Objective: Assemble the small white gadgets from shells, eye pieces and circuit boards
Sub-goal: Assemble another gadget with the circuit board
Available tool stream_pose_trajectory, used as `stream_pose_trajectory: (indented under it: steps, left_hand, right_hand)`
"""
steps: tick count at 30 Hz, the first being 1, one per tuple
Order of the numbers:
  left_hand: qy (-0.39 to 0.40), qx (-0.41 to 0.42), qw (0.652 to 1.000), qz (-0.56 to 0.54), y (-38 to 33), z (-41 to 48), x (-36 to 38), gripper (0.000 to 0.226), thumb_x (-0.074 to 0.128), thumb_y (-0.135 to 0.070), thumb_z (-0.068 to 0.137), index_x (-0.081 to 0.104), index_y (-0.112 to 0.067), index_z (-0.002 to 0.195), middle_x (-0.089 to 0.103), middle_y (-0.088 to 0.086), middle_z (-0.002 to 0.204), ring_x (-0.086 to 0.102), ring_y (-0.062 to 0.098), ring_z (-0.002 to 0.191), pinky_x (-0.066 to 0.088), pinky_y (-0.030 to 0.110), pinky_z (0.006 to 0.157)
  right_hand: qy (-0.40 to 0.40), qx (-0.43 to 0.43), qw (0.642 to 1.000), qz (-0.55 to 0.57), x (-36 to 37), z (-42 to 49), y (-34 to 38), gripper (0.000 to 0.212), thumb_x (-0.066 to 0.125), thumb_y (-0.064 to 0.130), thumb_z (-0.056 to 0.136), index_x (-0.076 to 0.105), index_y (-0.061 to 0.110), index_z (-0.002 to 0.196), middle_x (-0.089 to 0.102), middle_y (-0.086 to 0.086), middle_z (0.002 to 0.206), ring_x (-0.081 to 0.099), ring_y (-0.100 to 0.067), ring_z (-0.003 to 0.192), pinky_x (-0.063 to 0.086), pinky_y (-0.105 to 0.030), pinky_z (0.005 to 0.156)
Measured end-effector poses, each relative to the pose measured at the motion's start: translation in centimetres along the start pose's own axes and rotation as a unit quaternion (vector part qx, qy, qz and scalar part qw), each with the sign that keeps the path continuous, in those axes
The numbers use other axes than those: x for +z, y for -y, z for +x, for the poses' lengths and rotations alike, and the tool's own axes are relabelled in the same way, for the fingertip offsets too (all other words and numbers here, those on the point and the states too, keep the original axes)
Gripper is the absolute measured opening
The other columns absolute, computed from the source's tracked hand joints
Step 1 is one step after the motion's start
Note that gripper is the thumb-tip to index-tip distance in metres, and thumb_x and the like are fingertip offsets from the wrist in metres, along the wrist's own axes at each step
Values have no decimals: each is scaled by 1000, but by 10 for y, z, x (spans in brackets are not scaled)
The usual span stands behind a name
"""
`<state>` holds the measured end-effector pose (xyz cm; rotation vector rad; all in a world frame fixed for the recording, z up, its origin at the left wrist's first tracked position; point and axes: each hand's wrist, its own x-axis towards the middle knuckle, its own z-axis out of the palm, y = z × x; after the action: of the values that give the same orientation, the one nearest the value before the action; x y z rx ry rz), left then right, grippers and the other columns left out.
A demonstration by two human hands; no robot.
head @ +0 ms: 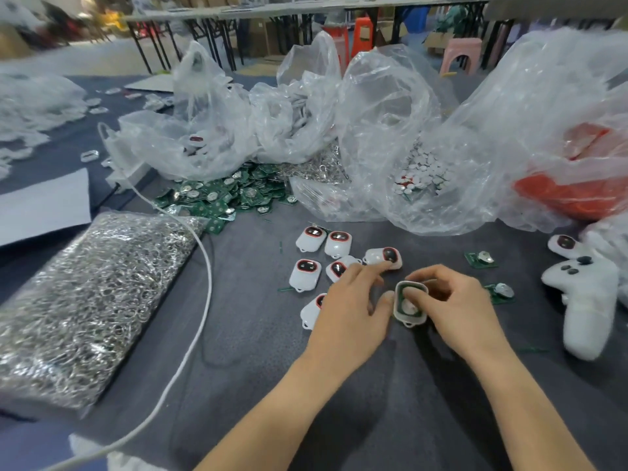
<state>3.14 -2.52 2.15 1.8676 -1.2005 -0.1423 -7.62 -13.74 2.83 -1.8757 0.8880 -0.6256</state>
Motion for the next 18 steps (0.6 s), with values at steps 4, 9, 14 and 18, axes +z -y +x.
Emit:
stream_pose_trajectory:
  steps: [4,9,14,18]
  left_hand:
    - [-25,-23,998,61,29,27,-43,28,58,-18,88,63,-25,115,60,-9,99,53,2,73,39,17,76]
    - [-105,-33,965,239,77,117,-120,30,52,-7,90,60,-5,119,55,15,121,50,29,113,34,31,97]
    - [-120,6,942,313,91,188,-169,21,46,-1,89,62,1,103,62,18,101,59,32,90,46,38,79]
    - [-71,111,955,266,73,226,-139,28,43,12,85,62,0,100,61,14,103,58,21,86,41,23,75]
  right_hand:
    - [-18,-16,995,-98,7,2,-1,11,75,13,78,70,23,79,66,5,87,62,-9,75,41,-16,66]
    - [-28,-38,994,-100,10,2,-5,13,76,11,77,69,22,78,61,1,91,58,-13,73,39,-25,71]
    - [-79,-74,985,-132,18,1,-5,10,73,12,80,68,20,83,59,8,85,56,-10,72,38,-25,65]
    - [-95,-78,977,-174,23,0,-2,8,72,19,81,66,23,83,55,12,85,53,-11,66,37,-28,60]
